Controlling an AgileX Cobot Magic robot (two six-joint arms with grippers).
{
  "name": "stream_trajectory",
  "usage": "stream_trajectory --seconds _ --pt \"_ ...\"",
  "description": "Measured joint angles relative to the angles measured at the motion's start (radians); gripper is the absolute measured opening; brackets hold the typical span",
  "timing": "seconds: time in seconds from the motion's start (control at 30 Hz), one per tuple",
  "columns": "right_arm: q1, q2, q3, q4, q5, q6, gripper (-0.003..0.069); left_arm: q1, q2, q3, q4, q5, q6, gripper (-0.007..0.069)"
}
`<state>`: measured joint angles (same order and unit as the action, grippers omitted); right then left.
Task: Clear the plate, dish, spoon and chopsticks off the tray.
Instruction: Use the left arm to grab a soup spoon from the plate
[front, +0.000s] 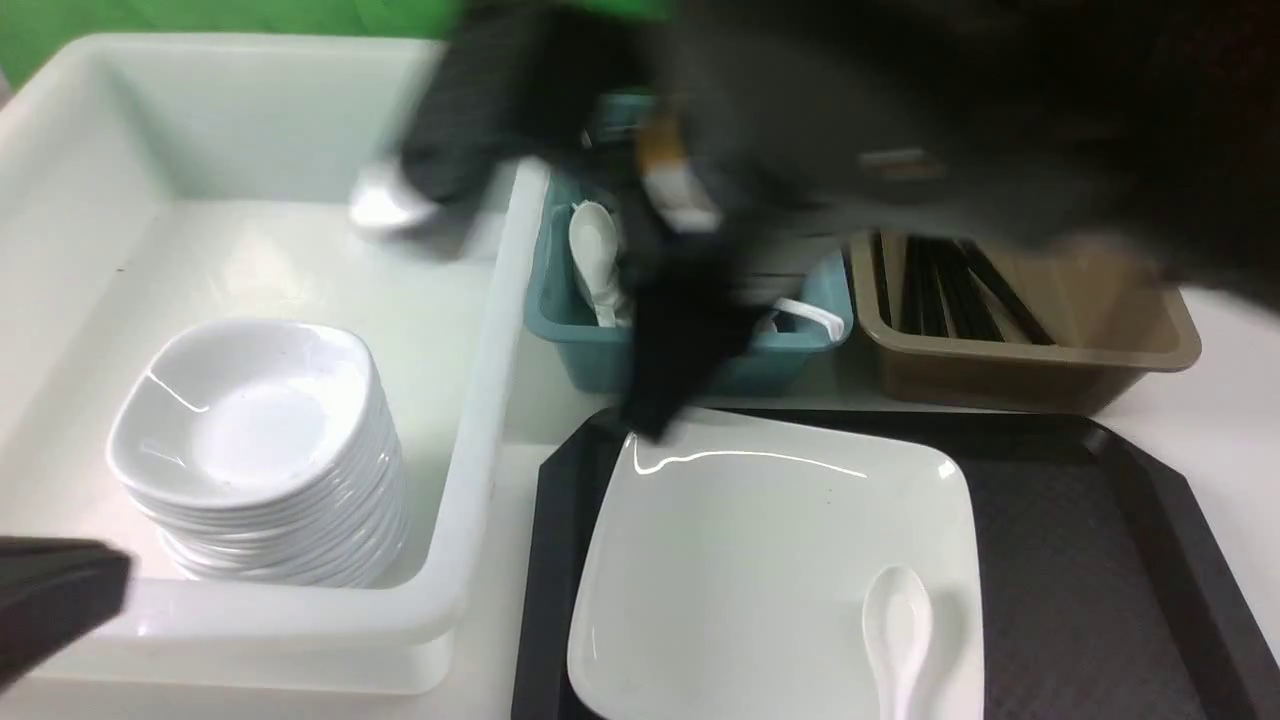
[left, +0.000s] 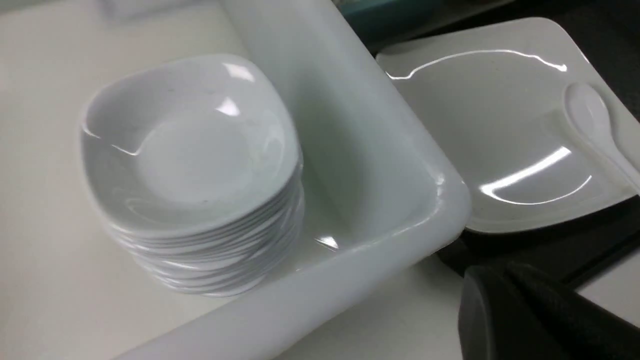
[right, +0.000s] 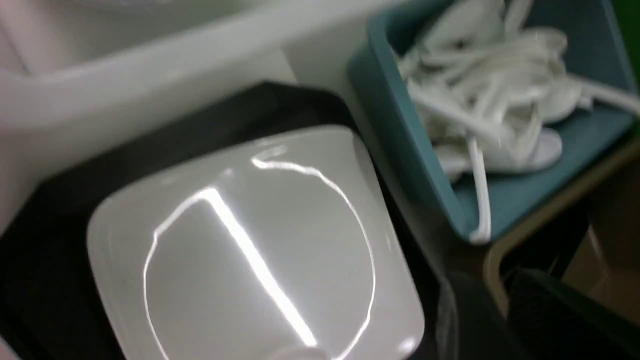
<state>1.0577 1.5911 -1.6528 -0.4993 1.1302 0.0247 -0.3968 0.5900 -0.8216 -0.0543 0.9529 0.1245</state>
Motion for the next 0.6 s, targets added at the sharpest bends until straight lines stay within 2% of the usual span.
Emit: stream_trajectory --seconds 0.1,0.17,0.2,0.37,0.47,0.57,0.6 --pt "-0.032 -0.133 0.158 -0.003 0.0 0.11 0.0165 -0.026 0.053 0.0 -0.004 -0.023 0.01 0.0009" --pt "-0.051 -0.282 0.336 -0.003 -0.001 0.203 0.0165 -0.058 0.139 -0.001 -0.024 -0.028 0.029 0.0009" --pt "-0.052 -0.294 0.349 -0.003 -0.001 0.219 0.0165 -0.061 0.148 -0.001 -0.03 -0.03 0.035 0.0009" --pt "-0.056 -0.607 0.636 0.001 -0.004 0.441 0.0166 -0.138 0.485 -0.002 -0.198 -0.134 0.146 0.0009" --pt "-0.056 -0.742 0.722 0.001 -0.014 0.497 0.0167 -0.202 0.646 -0.032 -0.258 -0.199 0.166 0.0009" --pt "-0.057 -0.876 0.787 0.004 -0.024 0.518 0.0171 -0.357 0.856 -0.154 -0.258 -0.228 0.128 0.0009" --pt "-0.057 -0.898 0.792 0.005 -0.025 0.518 0.0171 -0.367 0.866 -0.164 -0.258 -0.228 0.122 0.0009"
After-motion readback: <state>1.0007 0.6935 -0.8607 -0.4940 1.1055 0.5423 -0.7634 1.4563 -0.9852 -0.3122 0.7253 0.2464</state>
